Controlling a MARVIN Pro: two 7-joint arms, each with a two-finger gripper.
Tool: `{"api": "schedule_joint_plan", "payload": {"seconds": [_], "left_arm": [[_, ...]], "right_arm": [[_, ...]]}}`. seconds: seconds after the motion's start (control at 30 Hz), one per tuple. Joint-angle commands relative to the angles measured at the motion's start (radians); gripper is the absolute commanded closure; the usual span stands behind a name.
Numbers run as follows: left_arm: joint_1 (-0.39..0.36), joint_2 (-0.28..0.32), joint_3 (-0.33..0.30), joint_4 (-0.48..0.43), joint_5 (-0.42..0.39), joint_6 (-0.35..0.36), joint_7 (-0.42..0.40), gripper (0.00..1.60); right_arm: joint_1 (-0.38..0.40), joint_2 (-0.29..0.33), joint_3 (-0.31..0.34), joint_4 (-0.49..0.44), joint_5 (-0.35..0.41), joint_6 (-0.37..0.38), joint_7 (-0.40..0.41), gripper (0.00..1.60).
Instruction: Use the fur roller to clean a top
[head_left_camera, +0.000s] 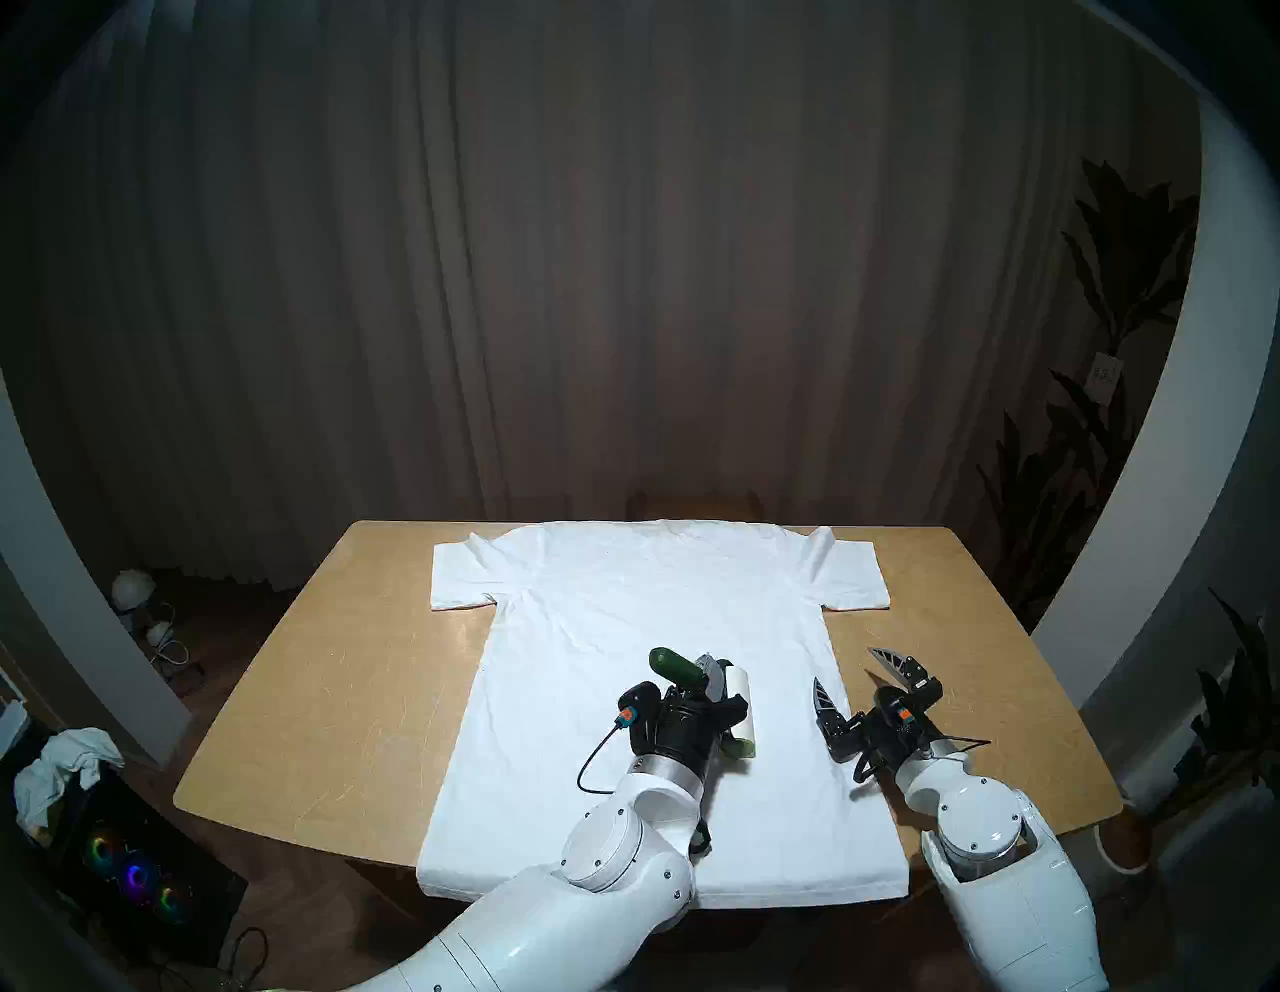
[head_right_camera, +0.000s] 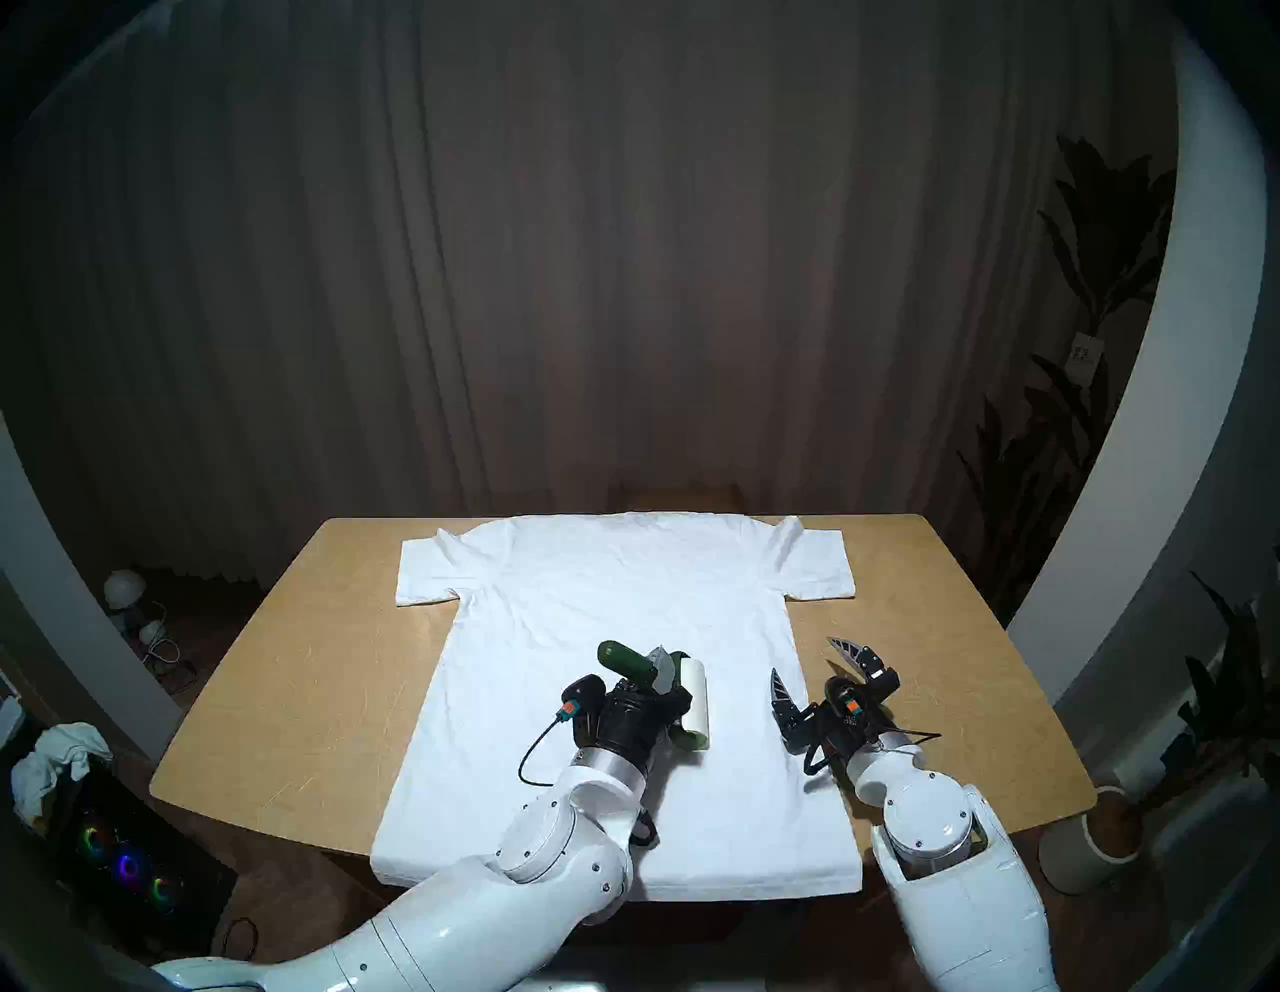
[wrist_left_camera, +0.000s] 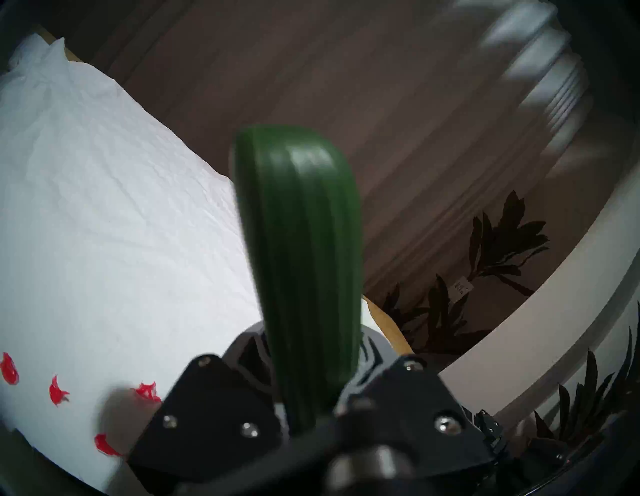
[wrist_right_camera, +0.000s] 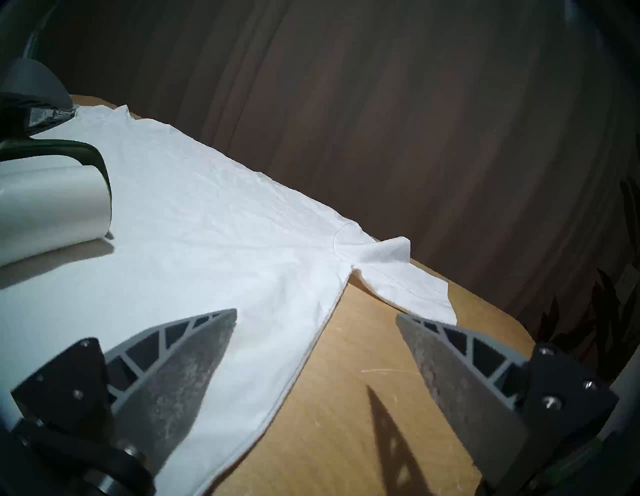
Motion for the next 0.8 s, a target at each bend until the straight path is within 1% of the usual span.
{"api": "schedule_joint_plan", "payload": {"seconds": [0.0, 0.07, 0.23, 0.53, 0.6, 0.63, 0.77], "left_arm": [[-0.009, 0.003, -0.001, 0.016, 0.03, -0.007, 0.018, 1.6], [-0.008, 0.008, -0.002, 0.016, 0.03, -0.006, 0.02, 1.6], [0.011, 0.043, -0.02, -0.006, 0.02, -0.006, 0.034, 1.6], [0.019, 0.049, -0.036, -0.01, 0.009, -0.009, 0.038, 1.6], [0.032, 0.053, -0.06, -0.027, -0.058, -0.001, 0.019, 1.6], [0.032, 0.053, -0.06, -0.027, -0.058, -0.001, 0.019, 1.6], [0.034, 0.097, -0.058, -0.056, -0.043, 0.009, 0.009, 1.6]], "right_arm": [[-0.001, -0.008, 0.0, 0.001, 0.007, 0.006, -0.001, 0.0], [-0.001, -0.008, 0.0, 0.001, 0.008, 0.007, 0.0, 0.0], [0.001, -0.009, -0.001, 0.006, 0.01, 0.006, 0.002, 0.0], [0.013, -0.009, -0.009, 0.016, 0.006, 0.01, 0.005, 0.0], [0.015, -0.008, -0.01, 0.017, 0.004, 0.012, 0.005, 0.0], [0.015, -0.008, -0.01, 0.017, 0.004, 0.012, 0.005, 0.0], [0.023, -0.007, -0.01, 0.021, 0.002, 0.019, 0.005, 0.0]]}}
